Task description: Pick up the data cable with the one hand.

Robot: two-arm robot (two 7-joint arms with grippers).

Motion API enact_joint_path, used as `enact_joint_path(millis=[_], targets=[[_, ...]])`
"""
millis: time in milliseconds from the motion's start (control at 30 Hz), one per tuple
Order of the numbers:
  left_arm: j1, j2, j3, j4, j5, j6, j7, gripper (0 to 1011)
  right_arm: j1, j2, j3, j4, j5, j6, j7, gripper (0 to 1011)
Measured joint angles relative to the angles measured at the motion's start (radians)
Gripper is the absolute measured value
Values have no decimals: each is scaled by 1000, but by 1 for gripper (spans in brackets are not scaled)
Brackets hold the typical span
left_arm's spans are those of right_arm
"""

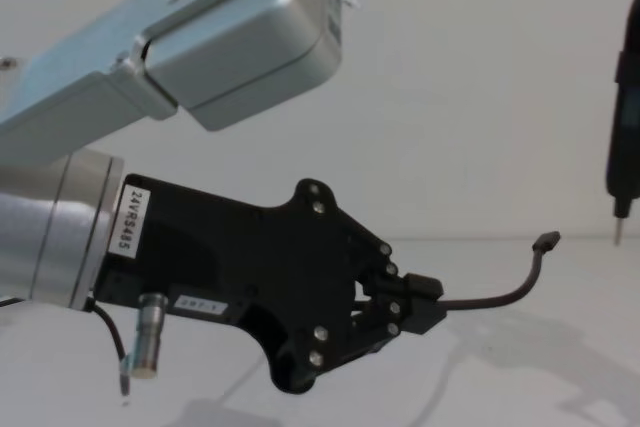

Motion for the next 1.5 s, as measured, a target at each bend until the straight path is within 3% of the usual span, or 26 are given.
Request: enact_joint_path(millis=[133,400,1167,1500], targets=[[1,2,0,0,1,1,1,48,20,-2,-9,3,47,41,25,284],[2,4,-1,-1,2,1,2,48,49,-5,-29,11,86,75,45,284],[4,7,-1,-2,3,2,4,48,98,-7,-85,19,87,76,39,284],[4,7,-1,-2,3,2,4,48,102,-6,-91,18,101,84,30,284]])
